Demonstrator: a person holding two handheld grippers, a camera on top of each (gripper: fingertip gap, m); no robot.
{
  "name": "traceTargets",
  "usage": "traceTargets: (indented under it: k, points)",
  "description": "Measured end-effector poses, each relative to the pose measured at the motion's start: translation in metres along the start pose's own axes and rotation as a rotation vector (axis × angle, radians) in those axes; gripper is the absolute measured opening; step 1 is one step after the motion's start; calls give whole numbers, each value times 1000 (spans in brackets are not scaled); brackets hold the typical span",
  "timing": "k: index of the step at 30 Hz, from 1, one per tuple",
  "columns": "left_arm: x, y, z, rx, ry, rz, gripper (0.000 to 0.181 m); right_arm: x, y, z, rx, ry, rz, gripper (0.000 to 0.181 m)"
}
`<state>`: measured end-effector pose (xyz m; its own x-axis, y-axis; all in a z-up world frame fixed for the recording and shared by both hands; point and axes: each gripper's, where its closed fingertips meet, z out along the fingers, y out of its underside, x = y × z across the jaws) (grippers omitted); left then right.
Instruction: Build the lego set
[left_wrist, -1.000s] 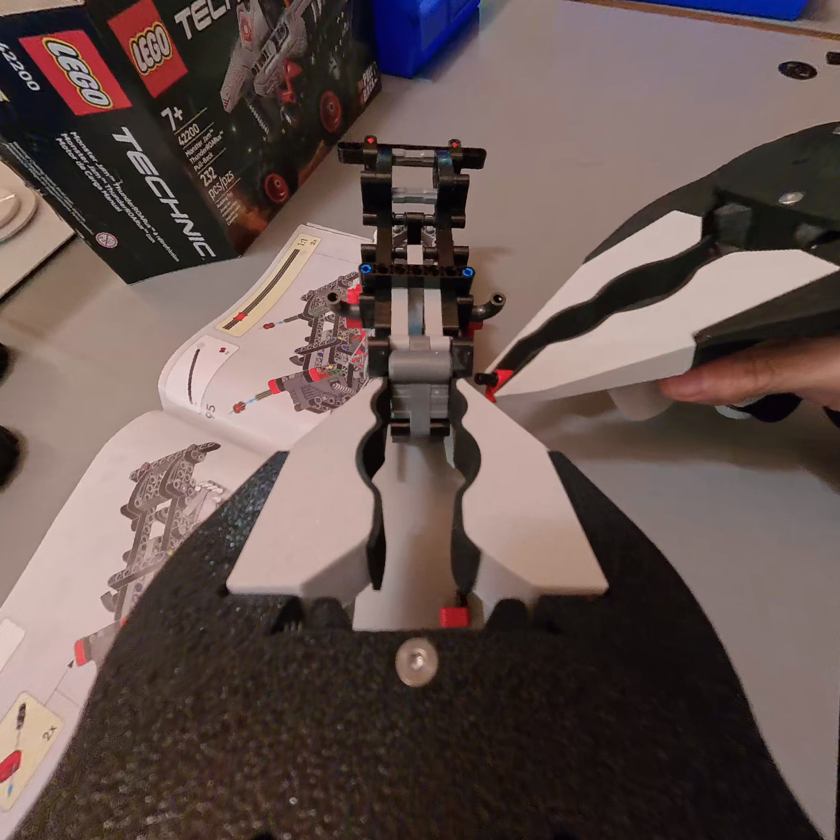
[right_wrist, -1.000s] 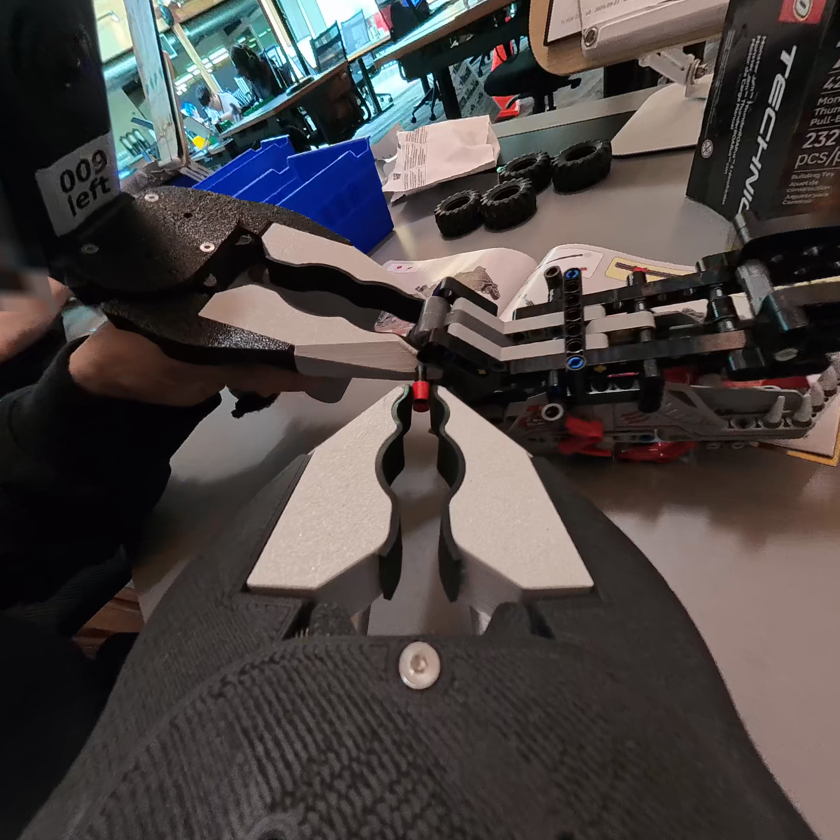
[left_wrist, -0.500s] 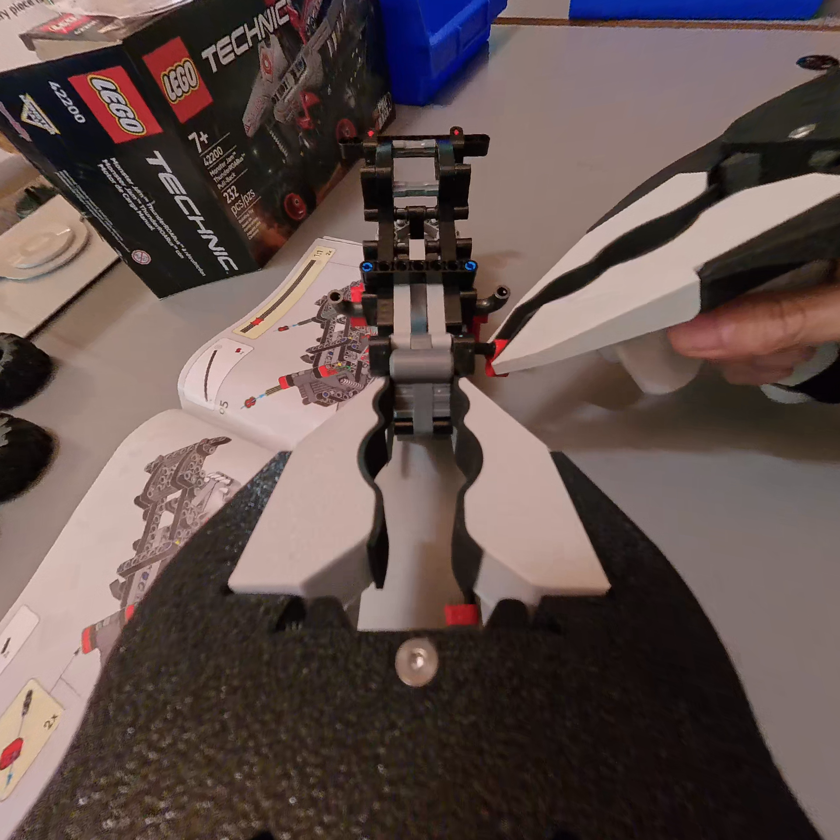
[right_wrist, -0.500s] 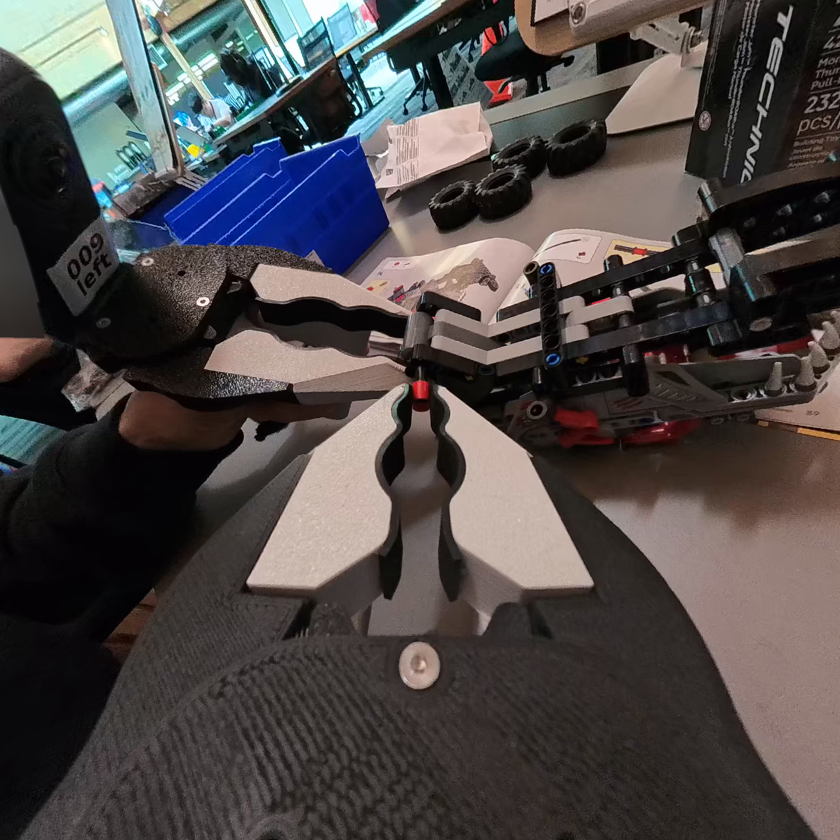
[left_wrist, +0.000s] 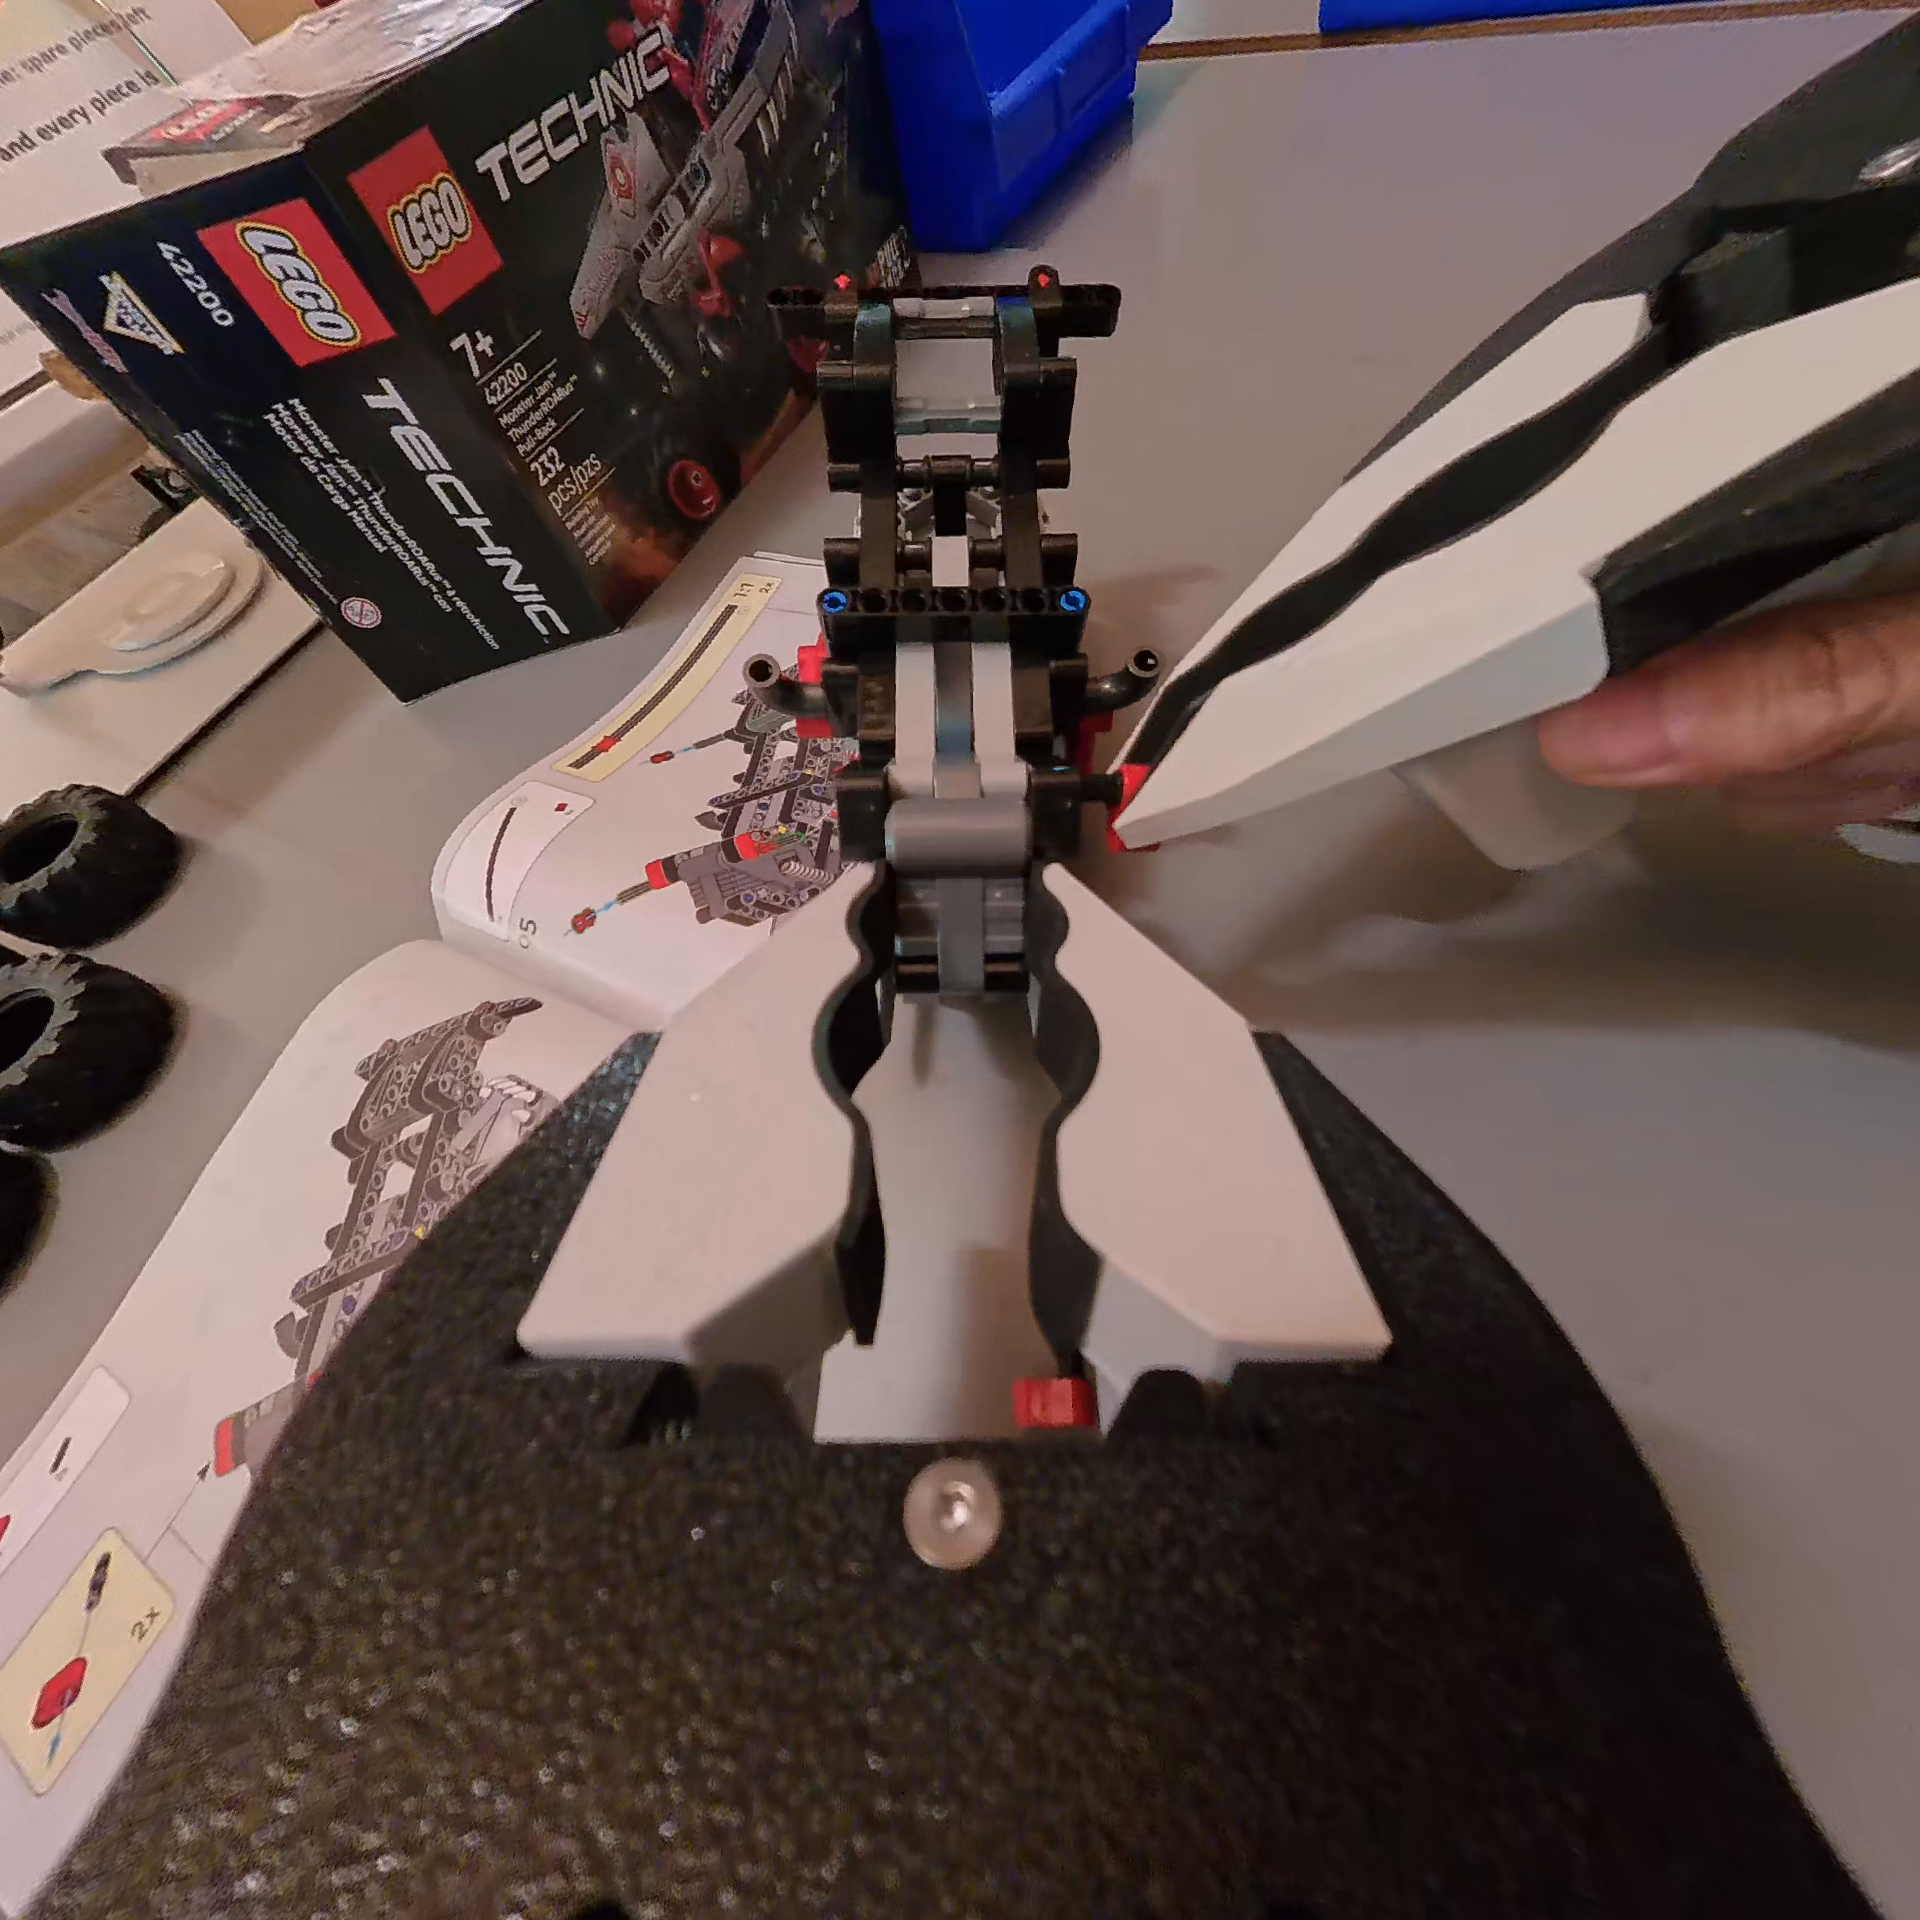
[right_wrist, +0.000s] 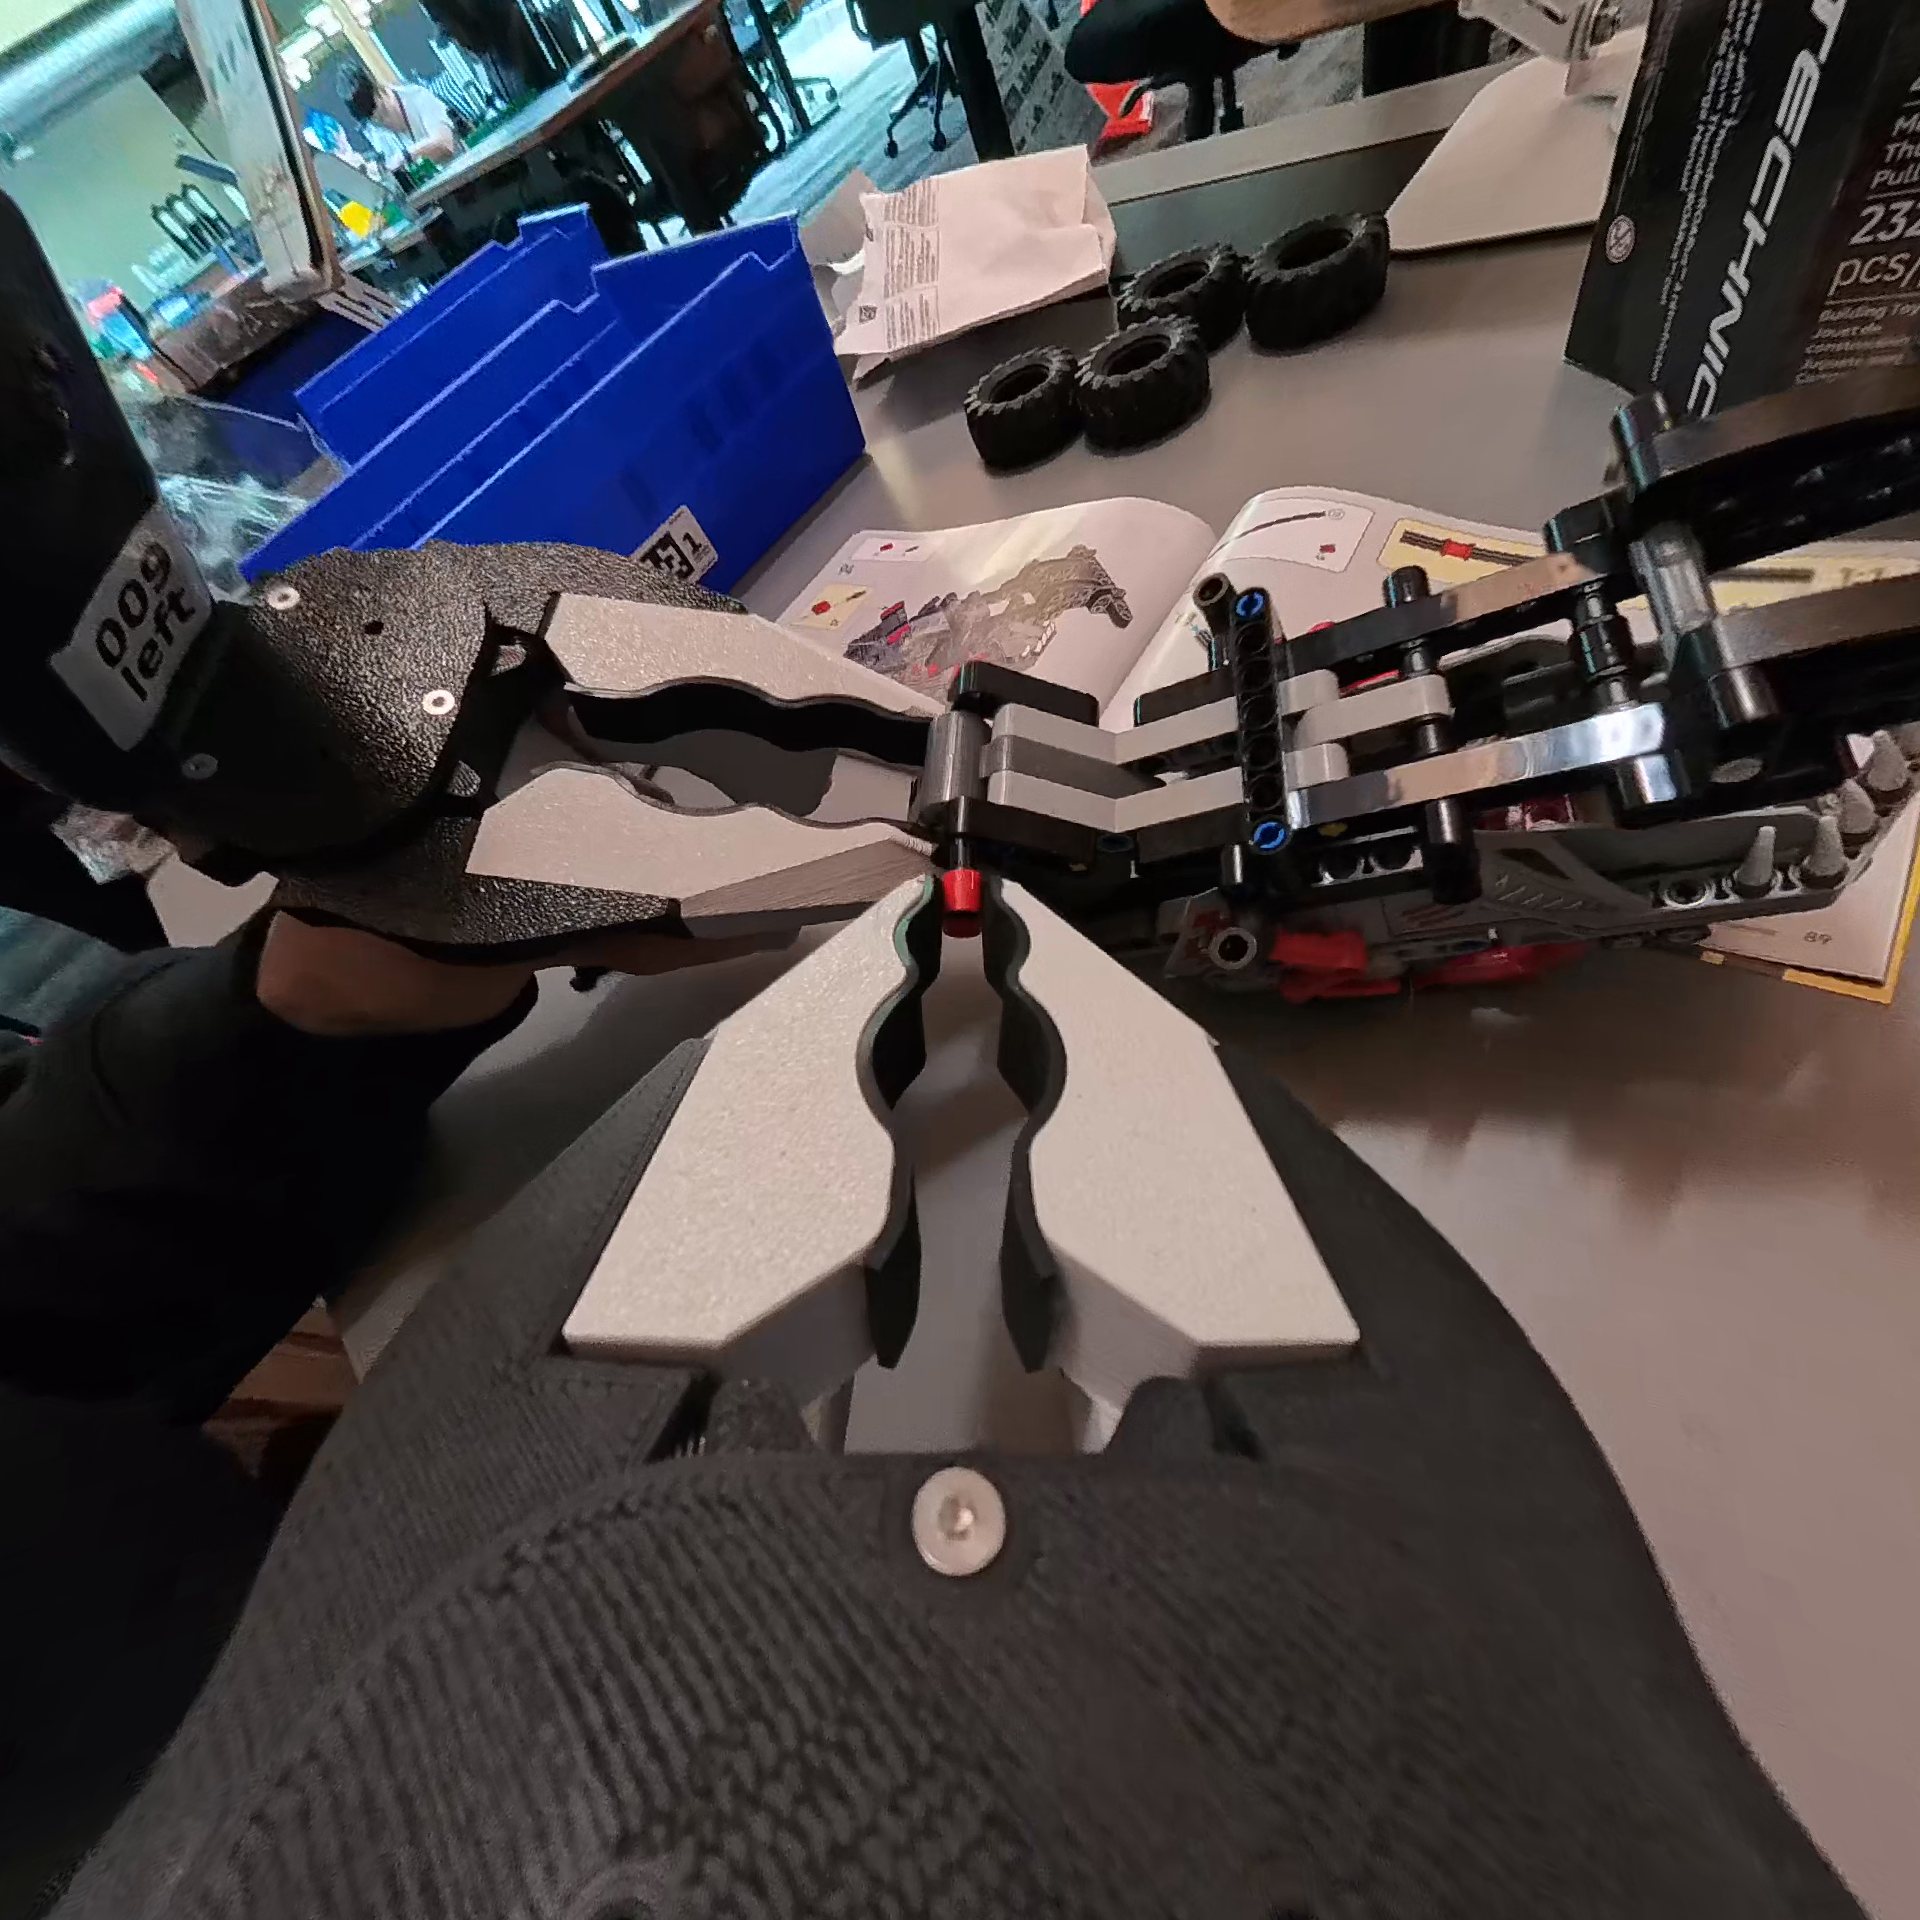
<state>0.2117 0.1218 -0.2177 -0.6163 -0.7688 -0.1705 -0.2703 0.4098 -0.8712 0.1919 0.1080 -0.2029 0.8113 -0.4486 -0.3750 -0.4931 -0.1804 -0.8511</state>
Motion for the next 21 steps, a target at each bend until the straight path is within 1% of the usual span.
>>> traceTargets:
  k: [3, 7, 8, 11, 15, 17, 18, 19, 21]
  points:
    - [0, 0, 0, 10, 4, 20, 23, 0, 0, 0, -10, 40, -45, 7]
    - [0, -1, 1, 25, -16, 52, 23, 3, 2, 1, -63, 139, -167, 7]
    - [0, -1, 1, 24, -22, 56, 23, 3, 2, 2, -69, 141, -159, 7]
    - [1, -1, 0, 21, -48, 93, 23, 1, 2, 1, -60, 51, -24, 7]
    - [3, -3, 1, 20, -63, 127, 23, 1, 2, -1, -68, 37, 16, 7]
    - [4, -2, 2, 6, -85, 168, 23, 2, 3, -2, -98, 58, -14, 7]
    - [4, -3, 2, 7, -92, 170, 23, 3, 3, -2, -127, 95, -63, 7]
    - [4, -2, 2, 9, -87, 153, 23, 4, 4, -2, -151, 125, -104, 7]
    - [1, -1, 2, 13, -76, 119, 23, 4, 2, 1, -158, 135, -117, 6]
